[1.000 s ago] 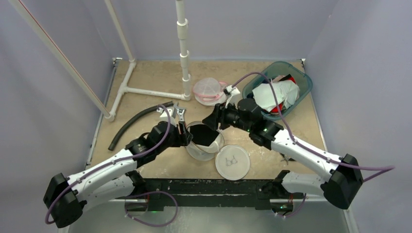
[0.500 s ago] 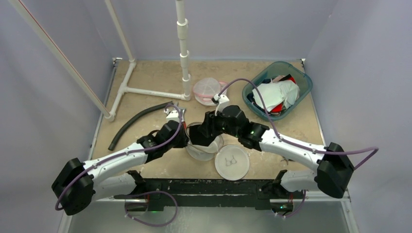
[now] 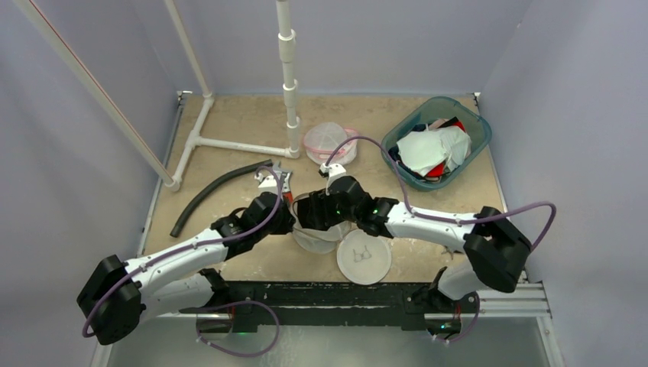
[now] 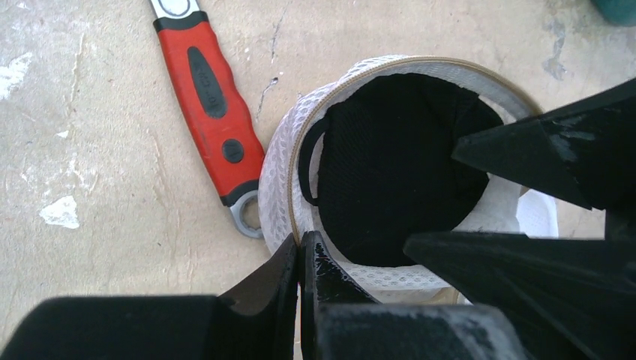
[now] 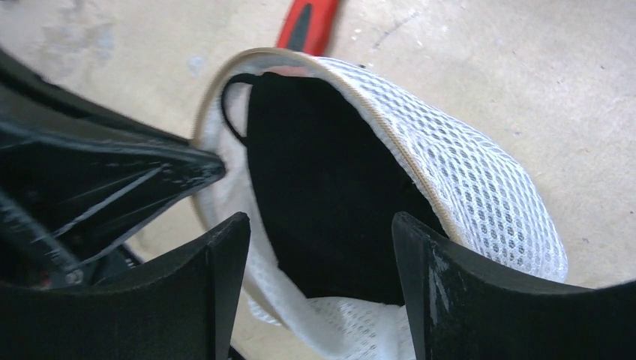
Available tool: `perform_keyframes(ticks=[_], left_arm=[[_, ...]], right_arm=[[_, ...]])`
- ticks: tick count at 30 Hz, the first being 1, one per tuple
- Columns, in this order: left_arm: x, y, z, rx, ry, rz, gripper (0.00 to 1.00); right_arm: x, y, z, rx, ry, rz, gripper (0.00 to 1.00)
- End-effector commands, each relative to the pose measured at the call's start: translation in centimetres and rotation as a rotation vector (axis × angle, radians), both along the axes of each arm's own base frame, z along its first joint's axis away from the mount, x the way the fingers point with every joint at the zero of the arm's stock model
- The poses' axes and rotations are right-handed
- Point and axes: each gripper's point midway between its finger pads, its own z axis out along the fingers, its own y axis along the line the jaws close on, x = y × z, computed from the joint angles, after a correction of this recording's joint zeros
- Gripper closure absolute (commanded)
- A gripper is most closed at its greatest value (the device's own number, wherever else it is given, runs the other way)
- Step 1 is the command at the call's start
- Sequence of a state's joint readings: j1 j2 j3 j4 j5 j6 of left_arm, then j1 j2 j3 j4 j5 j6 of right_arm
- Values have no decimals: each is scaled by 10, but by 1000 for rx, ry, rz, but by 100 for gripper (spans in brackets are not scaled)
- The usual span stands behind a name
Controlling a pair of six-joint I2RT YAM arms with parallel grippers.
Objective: Unzip the laundry bag and remove the bra
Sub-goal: Pick up the bra from the laundry bag.
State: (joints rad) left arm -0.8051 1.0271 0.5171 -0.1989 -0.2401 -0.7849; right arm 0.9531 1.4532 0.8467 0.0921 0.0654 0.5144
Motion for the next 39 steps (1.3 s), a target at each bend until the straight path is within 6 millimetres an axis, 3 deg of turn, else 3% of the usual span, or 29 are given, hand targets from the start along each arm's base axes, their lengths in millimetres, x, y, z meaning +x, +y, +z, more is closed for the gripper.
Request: perform_keyframes(ticks=[1,7,11,18,23,31,34,39], left_arm=[[2,3,0,-1,-24,8,100],[1,7,0,23,-30,0,100],[1,12,-2,46,-35,3,100],[0,8,-5,33,-33,-15,100],[-2,5,-10,24,-22,-26,100],[-4,6,-11,21,-21,-28,100],[-5,7,-12,21,-20,-26,100],[-6,7,-14,8,-17,-24,100]], right_arm=[[24,-1,2,-53,-73,-90,26],[43,-13,-9,-144,-108,-184,21],[43,-18,-10,-170,-110,-192,17],[39,9,14,-71,-166,-101,14],[45,6,0,-136,-161,-130,13],[38,-6,-37,-233,-108,-121,12],[36,-7,-45,-247,-99,-114,16],[27,-7,-54,-231,-67,-86,33]])
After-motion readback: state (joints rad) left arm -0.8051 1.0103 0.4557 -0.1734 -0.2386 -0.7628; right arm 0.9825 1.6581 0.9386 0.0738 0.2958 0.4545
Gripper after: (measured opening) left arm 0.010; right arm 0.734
